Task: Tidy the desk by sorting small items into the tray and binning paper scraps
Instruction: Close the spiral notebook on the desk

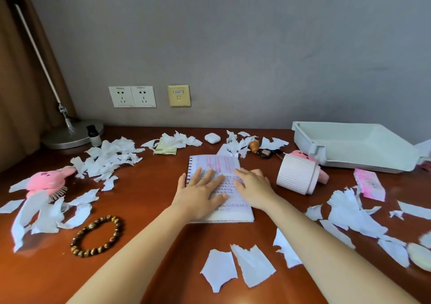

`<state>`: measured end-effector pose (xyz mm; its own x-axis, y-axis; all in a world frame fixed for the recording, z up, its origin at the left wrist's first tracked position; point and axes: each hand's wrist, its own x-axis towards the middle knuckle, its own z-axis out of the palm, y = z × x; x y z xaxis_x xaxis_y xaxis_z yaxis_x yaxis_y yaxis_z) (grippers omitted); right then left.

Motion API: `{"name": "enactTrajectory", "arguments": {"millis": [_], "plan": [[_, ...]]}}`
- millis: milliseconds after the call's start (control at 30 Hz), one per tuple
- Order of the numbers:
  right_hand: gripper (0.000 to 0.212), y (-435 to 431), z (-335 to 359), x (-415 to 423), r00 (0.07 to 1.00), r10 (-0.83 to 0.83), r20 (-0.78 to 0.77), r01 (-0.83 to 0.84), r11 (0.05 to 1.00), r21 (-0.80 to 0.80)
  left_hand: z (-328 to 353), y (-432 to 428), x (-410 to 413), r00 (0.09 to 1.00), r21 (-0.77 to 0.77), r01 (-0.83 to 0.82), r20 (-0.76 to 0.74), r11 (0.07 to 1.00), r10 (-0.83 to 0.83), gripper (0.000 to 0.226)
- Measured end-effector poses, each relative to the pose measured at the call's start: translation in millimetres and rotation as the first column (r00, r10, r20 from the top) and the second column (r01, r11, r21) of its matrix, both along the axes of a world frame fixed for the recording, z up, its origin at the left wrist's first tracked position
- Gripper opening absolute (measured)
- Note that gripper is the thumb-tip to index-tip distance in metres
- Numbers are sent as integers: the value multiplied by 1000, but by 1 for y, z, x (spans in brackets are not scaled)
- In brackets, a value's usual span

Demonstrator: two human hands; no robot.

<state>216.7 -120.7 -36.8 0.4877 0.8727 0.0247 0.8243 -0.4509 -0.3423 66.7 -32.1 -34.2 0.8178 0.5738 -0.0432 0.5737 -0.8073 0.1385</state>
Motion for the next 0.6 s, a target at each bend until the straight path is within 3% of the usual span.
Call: {"name": "enactTrajectory", "arguments": {"millis": [133,233,333,433,500,600], "plan": [[50,-2,-4,-4,969,6,247,18,995,-95,-1,6,-5,996,8,-92,16,996,91,80],[50,-2,-3,-4,952,26,304,15,991,-134,-1,13,-11,962,-44,-273,22,961,274,101],[51,-2,-3,-5,942,31,335,19,989,-145,-1,14,-11,913,-144,-370,126,918,388,113],[52,-2,-3,-6,935,30,354,22,990,-140,1,8,-2,858,-322,-348,269,880,438,111],[52,-3,-1,-7,928,29,371,20,992,-128,6,9,4,758,-512,-330,356,793,546,103],[53,-3,-1,-9,926,24,376,24,992,-121,22,15,6,652,-666,-340,342,664,677,92]]}}
